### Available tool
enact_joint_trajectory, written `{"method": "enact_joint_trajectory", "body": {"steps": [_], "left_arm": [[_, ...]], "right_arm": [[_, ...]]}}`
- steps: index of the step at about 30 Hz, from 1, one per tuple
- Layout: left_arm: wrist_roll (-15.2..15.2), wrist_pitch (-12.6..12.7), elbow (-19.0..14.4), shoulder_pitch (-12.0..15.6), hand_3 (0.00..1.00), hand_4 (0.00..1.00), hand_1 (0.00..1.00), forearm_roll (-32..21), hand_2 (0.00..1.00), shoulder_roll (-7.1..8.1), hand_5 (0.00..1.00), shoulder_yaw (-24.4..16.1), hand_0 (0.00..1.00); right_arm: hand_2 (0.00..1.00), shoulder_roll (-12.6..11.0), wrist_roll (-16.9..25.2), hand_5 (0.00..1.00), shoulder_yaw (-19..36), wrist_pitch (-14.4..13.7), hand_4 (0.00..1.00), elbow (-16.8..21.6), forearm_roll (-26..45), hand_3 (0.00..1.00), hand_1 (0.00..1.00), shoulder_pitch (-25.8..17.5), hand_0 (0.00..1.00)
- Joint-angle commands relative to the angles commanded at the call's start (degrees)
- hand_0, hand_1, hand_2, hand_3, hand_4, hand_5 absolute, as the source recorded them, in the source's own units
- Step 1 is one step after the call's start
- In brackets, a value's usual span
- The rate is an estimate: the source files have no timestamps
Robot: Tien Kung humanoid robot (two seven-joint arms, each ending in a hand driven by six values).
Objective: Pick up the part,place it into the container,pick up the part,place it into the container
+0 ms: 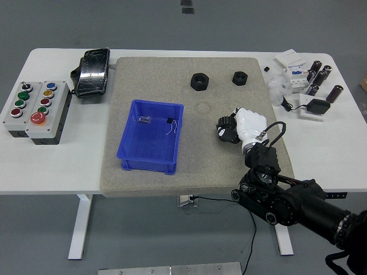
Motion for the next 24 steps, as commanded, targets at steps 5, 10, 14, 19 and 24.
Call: {"method": "enact_joint_trajectory", "body": {"steps": [5, 10, 14, 19, 24], "left_arm": [[-0.05, 0.01, 0.0, 0.01, 0.605, 0.652, 0.552, -0.01, 0.53, -0.05, 0.356, -0.04, 0.628], [-0.09, 0.04, 0.0, 0.01, 0.606, 0.652, 0.553, -0.12, 0.53, -0.11, 0.355, 0.0, 0.628], [-0.05, 0.07, 0.0, 0.05, 0.606, 0.652, 0.553, -0.14, 0.53, -0.13, 0.355, -0.06, 0.628], [0.0, 0.06, 0.0, 0.07, 0.605, 0.653, 0.552, 0.02, 0.531, -0.16, 0.356, -0.27, 0.628], [0.02, 0.06, 0.0, 0.04, 0.606, 0.654, 0.552, 0.05, 0.53, -0.16, 0.357, -0.34, 0.628]], "right_arm": [[0.447, -0.08, 0.0, 0.187, -0.07, -0.76, 0.497, 0.03, -0.61, 0.571, 0.525, -0.06, 0.315], [0.445, -0.48, 0.0, 0.176, 0.74, -1.2, 0.483, 1.51, -2.0, 0.574, 0.518, -0.27, 0.314], [0.445, -1.24, 0.0, 0.176, 1.3, -1.98, 0.483, 5.41, -3.4, 0.574, 0.518, -0.56, 0.314], [0.448, -1.75, 0.0, 0.179, -0.1, -4.27, 0.484, 12.11, -2.01, 0.575, 0.519, -0.81, 0.315], [0.455, -1.24, 2.82, 0.182, -3.42, -4.91, 0.491, 19.45, 3.79, 0.582, 0.52, -0.6, 0.322]]}}
